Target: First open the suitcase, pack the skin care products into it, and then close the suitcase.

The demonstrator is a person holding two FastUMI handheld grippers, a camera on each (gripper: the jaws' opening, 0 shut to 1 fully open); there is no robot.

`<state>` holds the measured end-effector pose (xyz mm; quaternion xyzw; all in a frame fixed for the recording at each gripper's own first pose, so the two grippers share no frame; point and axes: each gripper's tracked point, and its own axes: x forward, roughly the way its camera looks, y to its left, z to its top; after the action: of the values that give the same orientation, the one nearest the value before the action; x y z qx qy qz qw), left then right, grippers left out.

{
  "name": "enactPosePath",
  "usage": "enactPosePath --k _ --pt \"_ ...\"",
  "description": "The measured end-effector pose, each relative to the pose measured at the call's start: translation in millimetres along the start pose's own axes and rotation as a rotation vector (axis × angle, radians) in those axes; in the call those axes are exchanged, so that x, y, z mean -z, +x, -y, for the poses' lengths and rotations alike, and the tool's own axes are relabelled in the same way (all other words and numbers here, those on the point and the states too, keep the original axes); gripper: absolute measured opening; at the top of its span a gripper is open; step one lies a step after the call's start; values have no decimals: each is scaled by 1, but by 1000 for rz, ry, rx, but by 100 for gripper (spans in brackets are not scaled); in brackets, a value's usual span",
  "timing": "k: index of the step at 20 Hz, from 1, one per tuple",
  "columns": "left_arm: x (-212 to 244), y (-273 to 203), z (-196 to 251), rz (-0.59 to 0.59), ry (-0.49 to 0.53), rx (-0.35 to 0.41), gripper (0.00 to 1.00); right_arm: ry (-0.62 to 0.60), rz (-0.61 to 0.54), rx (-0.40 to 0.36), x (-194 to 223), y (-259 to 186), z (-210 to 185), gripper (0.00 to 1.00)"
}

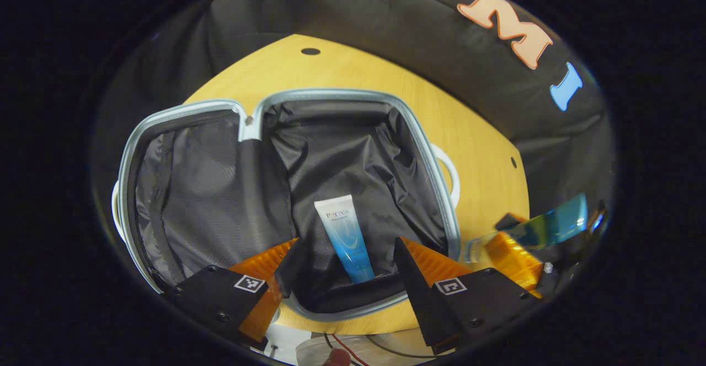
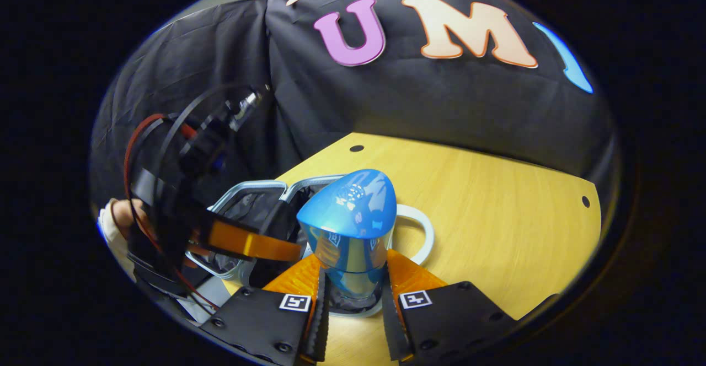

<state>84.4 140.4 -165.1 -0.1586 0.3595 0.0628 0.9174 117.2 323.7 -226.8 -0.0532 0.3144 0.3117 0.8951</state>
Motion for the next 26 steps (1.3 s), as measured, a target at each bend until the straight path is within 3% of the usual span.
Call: enactPosePath --k 1,2,5,8,9,10,11,12,13,14,17,18,19,20,25,26 --pt "-4 -10 -3 21 -14 4 99 -5 -31 -14 7 9 -7 44" --pt "-9 -19 -7 42 -30 7 95 -5 -72 -26 19 17 -11 44" --pt "-18 -48 -19 99 -77 22 95 -24 -164 -38 50 42 -17 41" --pt "-21 -73 -37 148 -104 7 95 -42 -226 -37 69 56 -23 44" --pt "-20 -81 -44 161 -117 -2 95 -38 -251 -37 75 60 -24 41" --pt "-19 -87 -49 171 -130 -8 91 -35 -273 -31 81 62 -23 41" --pt "-19 -93 -55 184 -144 -16 95 -35 -288 -23 86 65 -22 41" --pt "-17 -98 -61 189 -158 -25 99 -40 -295 -17 90 68 -20 44" --pt "-14 -103 -67 192 -171 -36 95 -45 -308 -14 93 67 -20 44" --pt "-14 -108 -74 201 -185 -45 95 -39 -296 -14 90 67 -21 41" --pt "-12 -120 -90 224 -236 -61 95 -30 -282 -7 86 68 -20 48" --pt "-10 -124 -98 233 -252 -68 95 -31 -271 0 82 67 -20 46" --pt "-10 -128 -105 244 -268 -79 91 -32 -259 1 78 67 -19 51" --pt "-10 -130 -112 252 -283 -89 95 -29 -250 -3 76 66 -20 54" --pt "-5 -150 -154 300 -360 -146 95 -43 -176 -26 58 55 -28 77" --pt "-4 -153 -165 310 -379 -162 95 -49 -135 -32 48 51 -30 92"
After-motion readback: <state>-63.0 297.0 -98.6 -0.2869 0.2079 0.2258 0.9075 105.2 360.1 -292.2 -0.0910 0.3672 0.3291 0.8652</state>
